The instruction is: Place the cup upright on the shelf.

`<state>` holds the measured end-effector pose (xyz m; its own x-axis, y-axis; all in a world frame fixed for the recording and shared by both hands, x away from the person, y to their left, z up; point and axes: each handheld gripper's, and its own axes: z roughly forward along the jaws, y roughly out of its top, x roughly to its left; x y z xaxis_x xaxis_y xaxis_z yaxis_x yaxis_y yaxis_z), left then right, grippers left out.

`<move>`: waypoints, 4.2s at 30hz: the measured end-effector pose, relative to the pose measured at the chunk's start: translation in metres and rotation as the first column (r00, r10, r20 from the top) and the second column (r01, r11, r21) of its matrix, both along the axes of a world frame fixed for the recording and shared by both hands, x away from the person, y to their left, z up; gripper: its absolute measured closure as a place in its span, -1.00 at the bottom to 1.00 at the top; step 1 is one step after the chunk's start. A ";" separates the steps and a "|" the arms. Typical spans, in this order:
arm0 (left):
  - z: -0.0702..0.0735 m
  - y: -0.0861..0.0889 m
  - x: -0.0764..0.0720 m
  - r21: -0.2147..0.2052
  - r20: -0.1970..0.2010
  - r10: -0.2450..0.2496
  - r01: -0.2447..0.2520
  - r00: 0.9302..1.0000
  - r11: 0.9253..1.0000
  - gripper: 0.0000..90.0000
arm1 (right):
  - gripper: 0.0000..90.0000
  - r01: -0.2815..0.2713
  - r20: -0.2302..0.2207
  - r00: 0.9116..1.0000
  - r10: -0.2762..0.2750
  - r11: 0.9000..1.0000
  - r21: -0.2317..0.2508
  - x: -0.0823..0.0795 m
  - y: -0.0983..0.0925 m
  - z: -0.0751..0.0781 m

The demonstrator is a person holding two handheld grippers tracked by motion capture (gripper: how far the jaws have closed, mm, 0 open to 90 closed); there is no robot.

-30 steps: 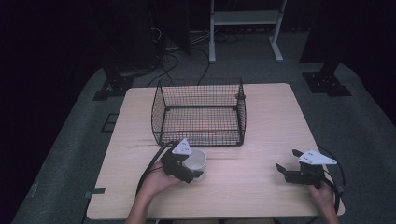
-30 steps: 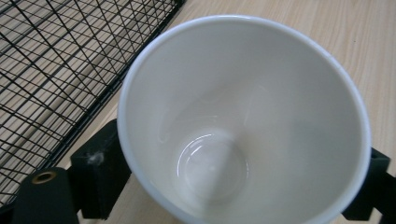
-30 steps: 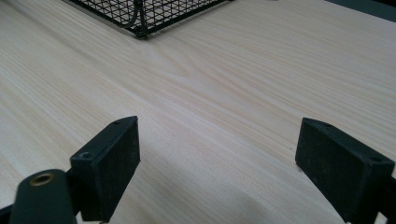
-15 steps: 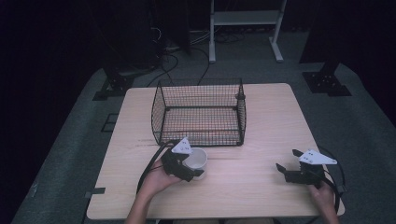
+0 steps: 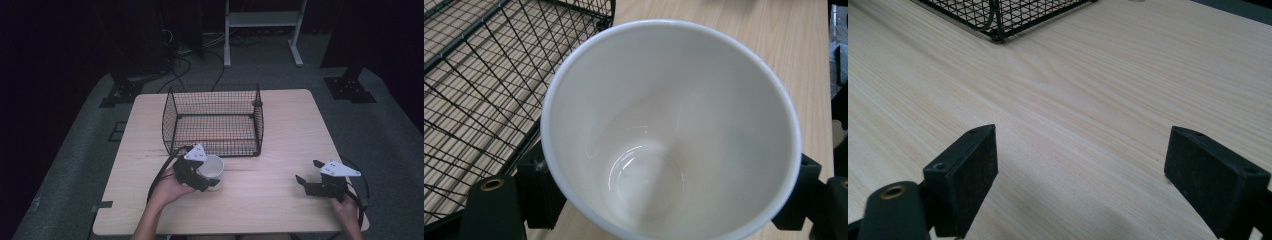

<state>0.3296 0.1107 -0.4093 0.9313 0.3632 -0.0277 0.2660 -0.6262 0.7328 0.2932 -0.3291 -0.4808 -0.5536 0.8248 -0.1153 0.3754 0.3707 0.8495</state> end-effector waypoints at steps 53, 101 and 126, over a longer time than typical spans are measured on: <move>0.077 -0.003 0.044 0.037 0.005 -0.041 0.040 0.999 0.999 -0.54 | -0.71 0.008 -0.002 1.000 -0.008 1.000 0.007 0.001 -0.001 0.000; 0.114 -0.004 0.120 0.050 0.016 0.059 -0.059 0.998 0.997 -0.53 | -0.71 0.007 0.001 1.000 -0.007 1.000 0.010 0.001 -0.002 0.000; 0.099 -0.018 0.156 0.053 0.003 0.107 -0.107 0.994 0.993 -0.53 | -0.71 0.009 0.003 1.000 -0.009 1.000 0.013 0.000 -0.002 0.000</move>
